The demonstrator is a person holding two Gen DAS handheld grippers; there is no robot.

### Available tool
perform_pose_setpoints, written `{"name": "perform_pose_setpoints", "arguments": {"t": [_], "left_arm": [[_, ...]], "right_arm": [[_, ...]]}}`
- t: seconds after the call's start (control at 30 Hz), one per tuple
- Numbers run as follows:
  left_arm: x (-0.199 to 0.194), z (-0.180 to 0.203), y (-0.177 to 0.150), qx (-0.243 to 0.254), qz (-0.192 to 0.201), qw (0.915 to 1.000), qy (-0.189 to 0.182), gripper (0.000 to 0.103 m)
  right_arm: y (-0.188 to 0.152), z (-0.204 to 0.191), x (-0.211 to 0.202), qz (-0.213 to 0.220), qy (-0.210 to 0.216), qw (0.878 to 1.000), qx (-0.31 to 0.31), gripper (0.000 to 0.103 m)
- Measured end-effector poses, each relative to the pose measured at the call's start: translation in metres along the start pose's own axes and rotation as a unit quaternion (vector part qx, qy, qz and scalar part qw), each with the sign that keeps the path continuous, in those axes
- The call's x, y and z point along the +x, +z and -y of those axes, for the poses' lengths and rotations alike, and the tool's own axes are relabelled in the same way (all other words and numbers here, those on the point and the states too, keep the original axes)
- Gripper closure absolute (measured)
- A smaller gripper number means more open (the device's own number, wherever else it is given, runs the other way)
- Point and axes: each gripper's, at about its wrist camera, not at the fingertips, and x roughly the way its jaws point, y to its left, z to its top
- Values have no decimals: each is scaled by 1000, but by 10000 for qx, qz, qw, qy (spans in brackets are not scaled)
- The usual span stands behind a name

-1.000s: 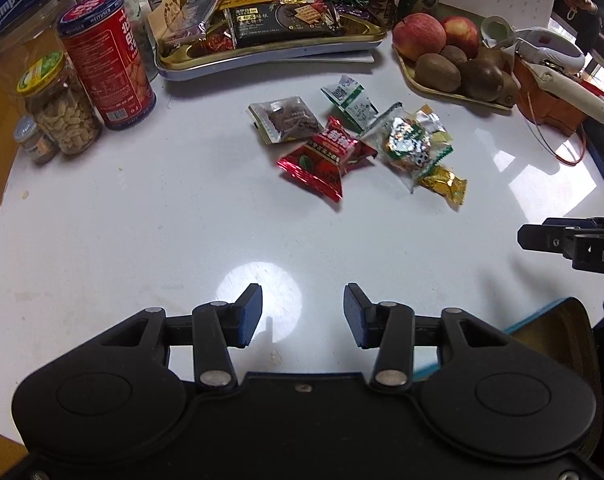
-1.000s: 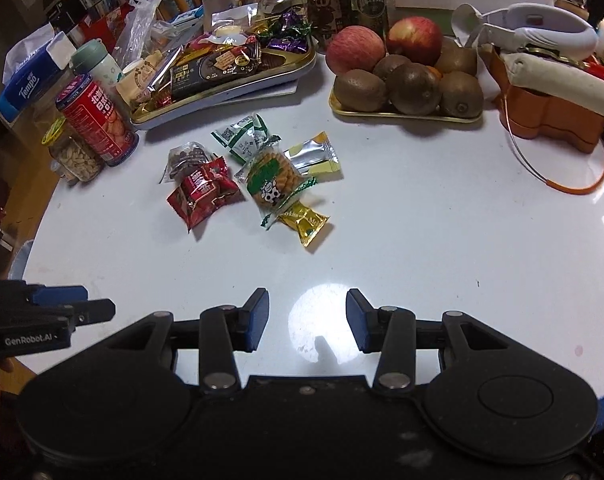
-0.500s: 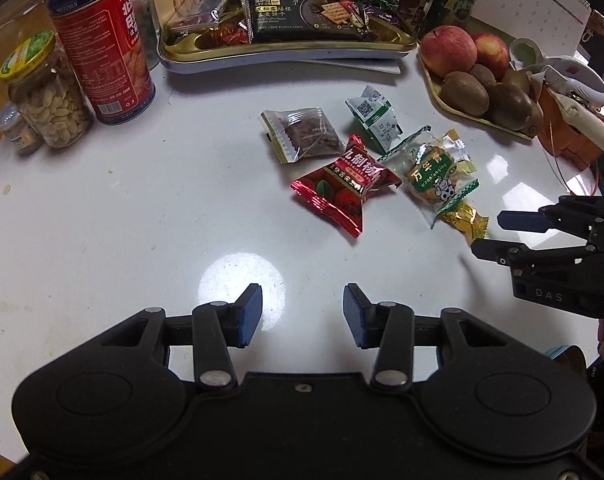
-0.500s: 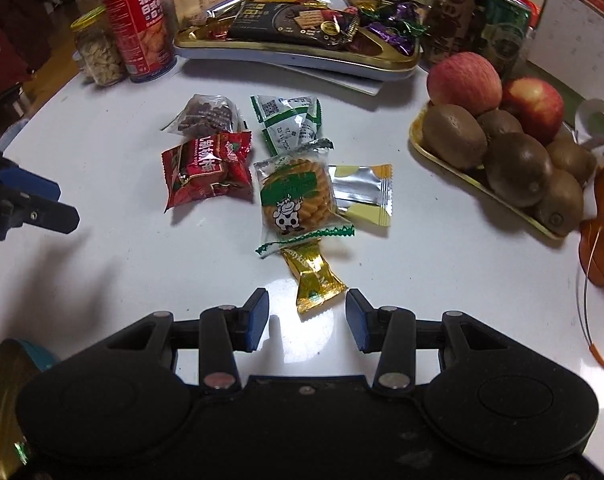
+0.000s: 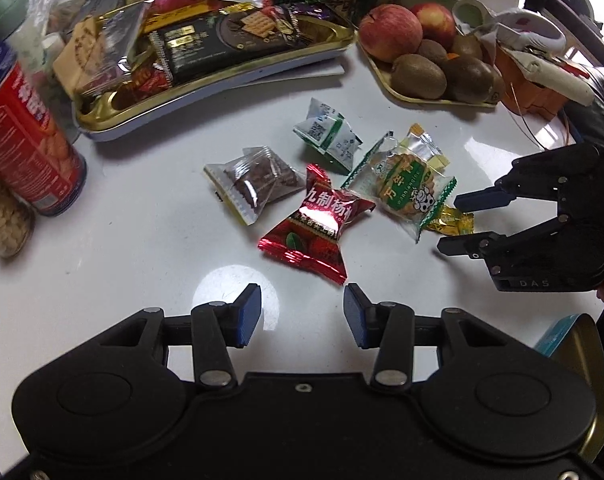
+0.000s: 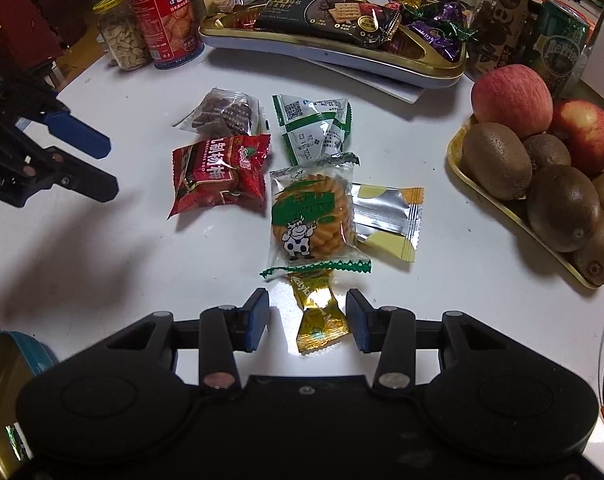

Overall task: Organize snacks
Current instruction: 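Move both open grippers back toward the remaining snacks on the table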

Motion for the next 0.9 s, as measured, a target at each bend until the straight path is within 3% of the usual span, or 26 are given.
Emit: {"name": "perform_pose_setpoints", "arguments": {"t": [0.2,0.6,0.9], "left_arm": [[26,11,16,702,-54,9973,207,50],[35,14,57,1070,-24,9931,487,46],[59,32,84,1548,-186,9828,986,46]], "right_arm": [[-3,5,5,-12,79,9999,132,58],[-1,11,8,20,45,9997,243,57],[-4,7,5,106,3,9995,298,53]]}}
